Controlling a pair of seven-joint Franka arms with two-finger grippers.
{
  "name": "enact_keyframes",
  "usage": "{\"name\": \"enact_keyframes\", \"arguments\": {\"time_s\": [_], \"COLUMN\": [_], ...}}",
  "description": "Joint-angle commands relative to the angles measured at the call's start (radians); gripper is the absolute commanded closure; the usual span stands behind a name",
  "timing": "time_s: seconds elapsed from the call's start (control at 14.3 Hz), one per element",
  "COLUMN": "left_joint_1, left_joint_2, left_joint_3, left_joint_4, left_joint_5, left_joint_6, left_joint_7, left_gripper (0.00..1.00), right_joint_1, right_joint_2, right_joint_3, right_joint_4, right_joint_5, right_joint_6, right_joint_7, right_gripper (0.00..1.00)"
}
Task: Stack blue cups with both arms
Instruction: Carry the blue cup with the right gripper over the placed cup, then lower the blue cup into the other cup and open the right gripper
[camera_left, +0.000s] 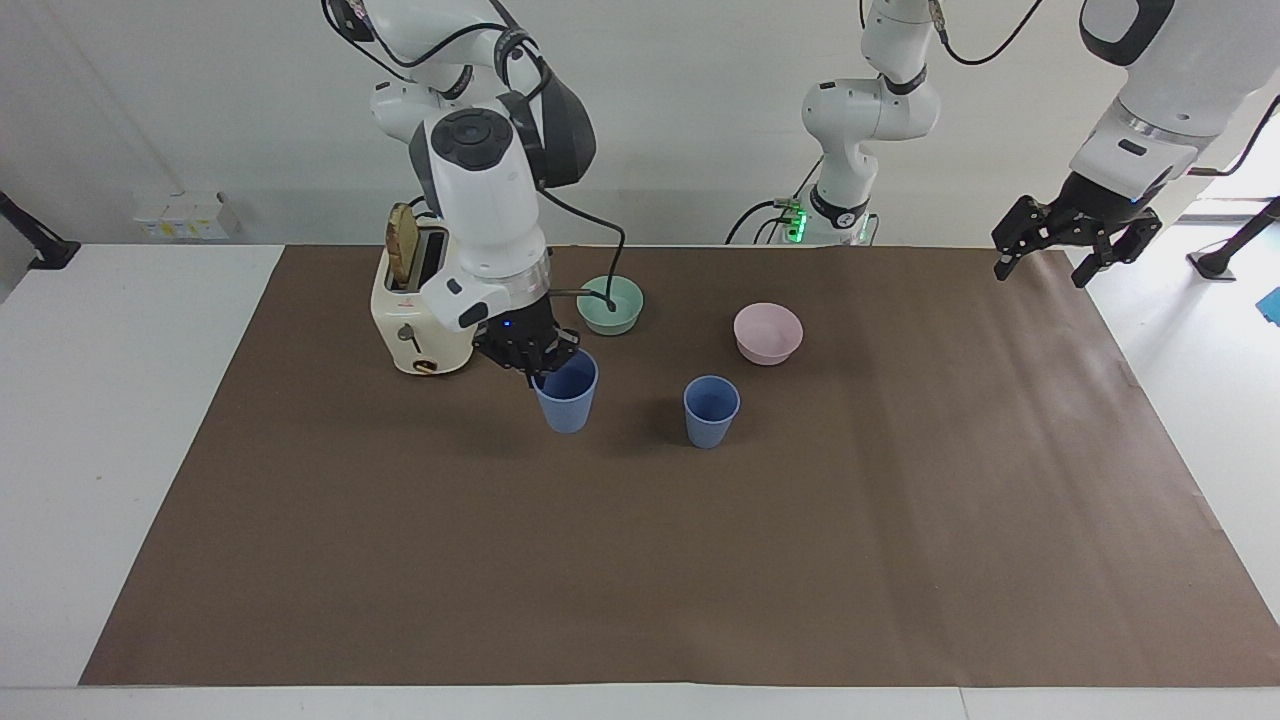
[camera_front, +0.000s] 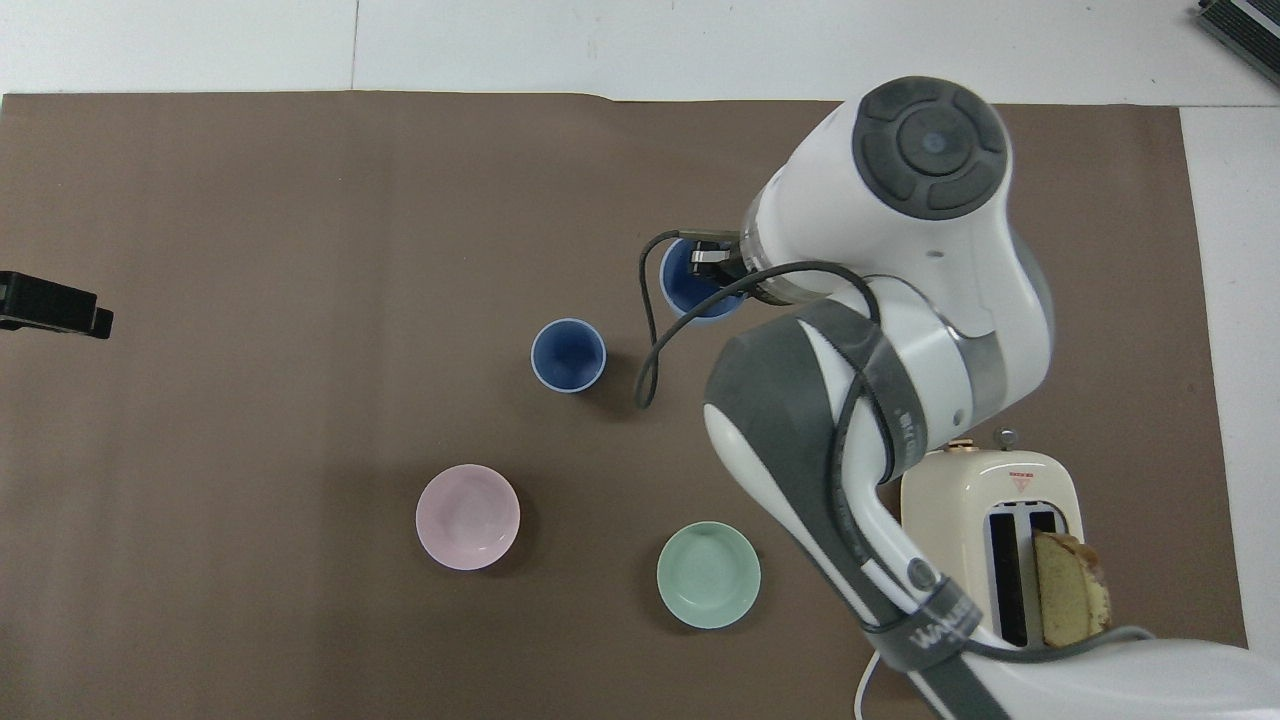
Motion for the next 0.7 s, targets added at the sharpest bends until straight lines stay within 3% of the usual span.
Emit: {"name": "enact_keyframes", "arguments": {"time_s": [0.0,0.21,0.63], "left_joint_1": [0.018,0.013,0.015], "left_joint_2": [-0.024,-0.023,-0.023], "left_joint_3": [-0.014,-0.016,-0.016], "left_joint_4": [-0.021,-0.019,-0.018], "left_joint_5": [0.015,0.015,0.015], "left_joint_6": [-0.013,-0.011,-0.011], "left_joint_7": [0.006,0.006,0.005], "left_gripper": [0.00,0.00,0.00], "right_joint_1": [0.088,0.184,0.206], "right_joint_2": [0.067,0.136,0.151], "right_joint_3": [0.001,-0.005,-0.003], "right_joint_4": [0.096,0.189,0.141], "right_joint_5": [-0.016,-0.025,-0.057], "right_joint_6": [0.001,-0.002,0.006], "right_joint_7": [0.113,0.222,0.235], "right_gripper": [1.00,1.00,1.00]}}
